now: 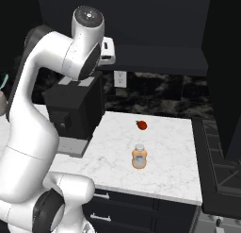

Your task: Put the shaker and condiment bottle from the counter next to their counterparts in the cabinet.

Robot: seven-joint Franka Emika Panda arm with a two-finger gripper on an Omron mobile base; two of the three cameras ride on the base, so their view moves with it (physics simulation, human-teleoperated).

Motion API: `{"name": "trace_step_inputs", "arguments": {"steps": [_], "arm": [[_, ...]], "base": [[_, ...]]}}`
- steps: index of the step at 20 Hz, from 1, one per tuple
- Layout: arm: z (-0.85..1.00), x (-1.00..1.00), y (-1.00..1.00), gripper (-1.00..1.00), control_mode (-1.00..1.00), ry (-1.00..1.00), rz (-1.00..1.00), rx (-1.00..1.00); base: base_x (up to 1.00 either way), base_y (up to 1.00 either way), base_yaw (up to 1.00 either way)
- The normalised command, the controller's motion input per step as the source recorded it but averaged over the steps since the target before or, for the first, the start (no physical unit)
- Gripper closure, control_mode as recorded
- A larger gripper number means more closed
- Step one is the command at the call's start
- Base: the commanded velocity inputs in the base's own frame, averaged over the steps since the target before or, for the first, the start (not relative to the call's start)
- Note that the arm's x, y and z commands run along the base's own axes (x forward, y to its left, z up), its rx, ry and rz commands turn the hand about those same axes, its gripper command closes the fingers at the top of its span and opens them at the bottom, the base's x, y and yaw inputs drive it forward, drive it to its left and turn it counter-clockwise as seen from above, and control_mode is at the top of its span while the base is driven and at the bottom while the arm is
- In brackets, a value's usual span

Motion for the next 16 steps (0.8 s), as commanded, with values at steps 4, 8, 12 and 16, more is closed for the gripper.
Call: {"name": "trace_step_inputs", "arguments": {"steps": [4, 8, 12, 16], "arm": [[0.00, 0.00, -0.29, -1.00, -1.00, 0.00, 0.06, 0.00], [0.00, 0.00, -0.28, -1.00, -1.00, 0.00, 0.07, 0.00], [0.00, 0.00, -0.28, -1.00, -1.00, 0.00, 0.08, 0.00], [0.00, 0.00, -0.26, -1.00, -1.00, 0.00, 0.09, 0.00]], "base": [[0.00, 0.00, 0.00], [0.00, 0.00, 0.00], [0.00, 0.00, 0.00], [0.00, 0.00, 0.00]]}}
